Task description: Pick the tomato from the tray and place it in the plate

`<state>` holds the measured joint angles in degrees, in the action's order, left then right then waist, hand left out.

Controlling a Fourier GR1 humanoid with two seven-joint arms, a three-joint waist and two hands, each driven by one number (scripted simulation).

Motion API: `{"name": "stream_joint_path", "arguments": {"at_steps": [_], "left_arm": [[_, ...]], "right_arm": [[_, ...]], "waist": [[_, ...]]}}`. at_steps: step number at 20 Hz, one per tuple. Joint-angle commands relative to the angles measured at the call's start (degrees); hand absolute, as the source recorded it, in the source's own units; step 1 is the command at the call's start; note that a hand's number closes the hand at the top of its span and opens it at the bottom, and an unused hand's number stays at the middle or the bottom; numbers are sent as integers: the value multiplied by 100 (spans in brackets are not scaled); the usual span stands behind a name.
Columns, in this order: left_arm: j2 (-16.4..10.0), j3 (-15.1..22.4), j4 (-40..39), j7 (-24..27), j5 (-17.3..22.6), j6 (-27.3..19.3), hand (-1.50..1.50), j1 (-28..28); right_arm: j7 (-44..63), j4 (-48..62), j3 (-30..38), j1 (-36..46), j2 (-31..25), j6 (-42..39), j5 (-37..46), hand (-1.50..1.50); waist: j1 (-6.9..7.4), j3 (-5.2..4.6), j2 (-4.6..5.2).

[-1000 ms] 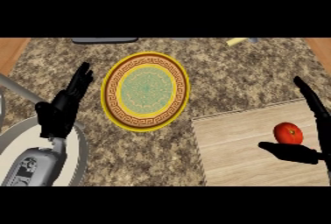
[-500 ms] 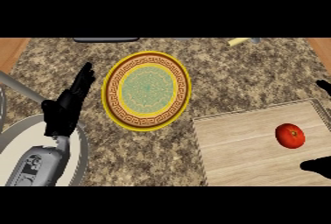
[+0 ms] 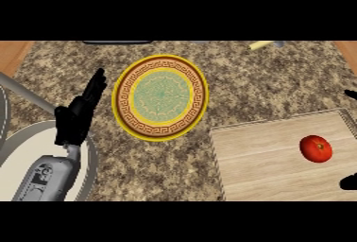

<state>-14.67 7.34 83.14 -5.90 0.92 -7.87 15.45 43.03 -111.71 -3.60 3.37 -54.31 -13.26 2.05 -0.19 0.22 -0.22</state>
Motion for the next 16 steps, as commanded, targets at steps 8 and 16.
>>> {"name": "stream_joint_path", "arguments": {"at_steps": [8, 16], "left_arm": [[-113, -357, -141, 18, -28, 212, 0, -94], [100, -366, -340, -10, -345, 59, 0, 116]], "right_arm": [[-176, 824, -519, 34, 658, -623, 809, -150], [-648, 1613, -636, 243, 1217, -795, 1453, -150]], "waist": [[30, -21, 26], [19, -21, 29]]}}
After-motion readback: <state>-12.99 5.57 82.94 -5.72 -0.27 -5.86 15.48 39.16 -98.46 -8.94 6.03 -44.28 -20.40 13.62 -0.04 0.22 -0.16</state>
